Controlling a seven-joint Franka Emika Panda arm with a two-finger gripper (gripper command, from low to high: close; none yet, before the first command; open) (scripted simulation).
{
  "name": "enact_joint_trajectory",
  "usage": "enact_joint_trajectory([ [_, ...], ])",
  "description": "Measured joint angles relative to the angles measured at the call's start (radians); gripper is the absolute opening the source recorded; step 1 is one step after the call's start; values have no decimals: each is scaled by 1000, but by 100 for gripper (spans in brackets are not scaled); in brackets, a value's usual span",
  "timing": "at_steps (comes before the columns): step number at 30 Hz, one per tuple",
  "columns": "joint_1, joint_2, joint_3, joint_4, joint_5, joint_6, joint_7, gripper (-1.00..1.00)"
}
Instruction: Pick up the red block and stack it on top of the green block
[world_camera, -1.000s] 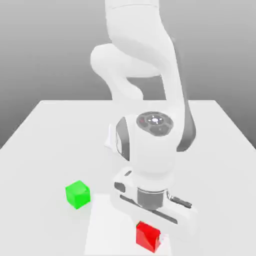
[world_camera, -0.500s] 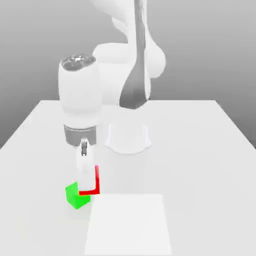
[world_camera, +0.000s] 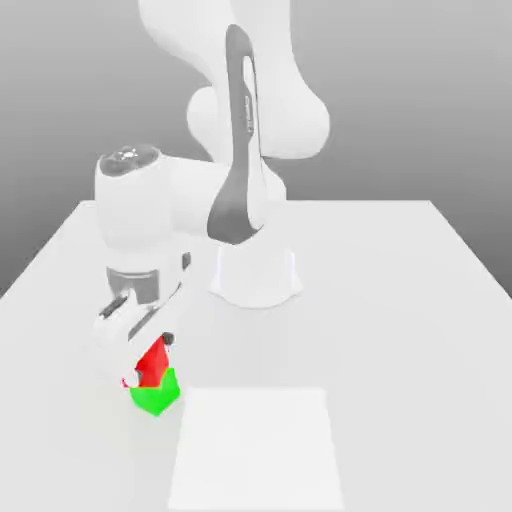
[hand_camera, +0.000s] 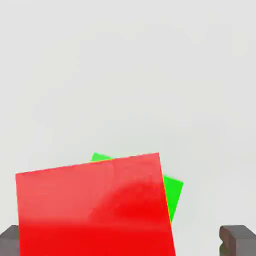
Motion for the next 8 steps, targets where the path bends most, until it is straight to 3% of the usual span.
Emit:
enact_joint_trajectory([
  [8,10,-228,-4,-9,25,-220,-17,100],
])
